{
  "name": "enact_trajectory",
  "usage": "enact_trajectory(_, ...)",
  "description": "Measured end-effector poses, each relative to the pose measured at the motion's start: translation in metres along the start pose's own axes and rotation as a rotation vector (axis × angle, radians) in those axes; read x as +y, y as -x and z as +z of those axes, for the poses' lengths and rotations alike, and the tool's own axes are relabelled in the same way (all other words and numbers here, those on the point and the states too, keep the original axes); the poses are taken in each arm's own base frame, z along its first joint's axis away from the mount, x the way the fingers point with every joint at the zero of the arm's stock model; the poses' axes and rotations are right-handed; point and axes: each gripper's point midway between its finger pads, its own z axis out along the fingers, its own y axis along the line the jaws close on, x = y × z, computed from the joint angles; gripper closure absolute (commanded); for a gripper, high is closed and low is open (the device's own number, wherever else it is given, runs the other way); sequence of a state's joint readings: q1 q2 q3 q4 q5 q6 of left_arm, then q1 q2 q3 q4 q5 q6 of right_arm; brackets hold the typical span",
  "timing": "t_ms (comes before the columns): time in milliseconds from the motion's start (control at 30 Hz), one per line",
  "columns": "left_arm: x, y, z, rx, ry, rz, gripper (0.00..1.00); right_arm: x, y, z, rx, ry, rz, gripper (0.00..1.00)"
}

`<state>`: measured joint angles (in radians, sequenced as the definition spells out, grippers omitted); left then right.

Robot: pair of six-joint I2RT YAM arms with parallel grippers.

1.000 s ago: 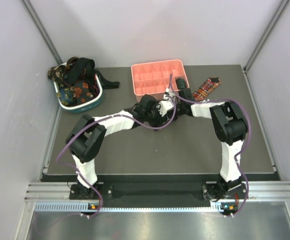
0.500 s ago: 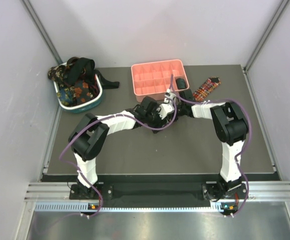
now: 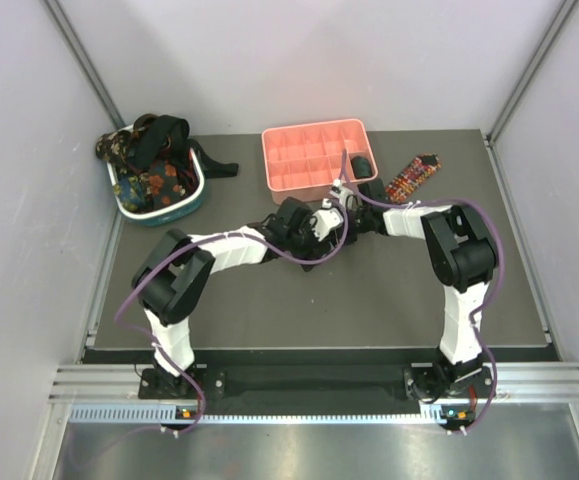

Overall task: Roll the ties
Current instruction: Roll the tie

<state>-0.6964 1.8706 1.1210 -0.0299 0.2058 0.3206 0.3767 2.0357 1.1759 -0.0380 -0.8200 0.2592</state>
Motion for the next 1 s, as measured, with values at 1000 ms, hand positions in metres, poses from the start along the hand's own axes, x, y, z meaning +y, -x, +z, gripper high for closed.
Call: enact_trajectory(1000,0.038,0.055,-0.063,-0.263,0.281,-0.235,0.1,0.0,-0.001,0.0,-0.001,0.0,0.006,0.87)
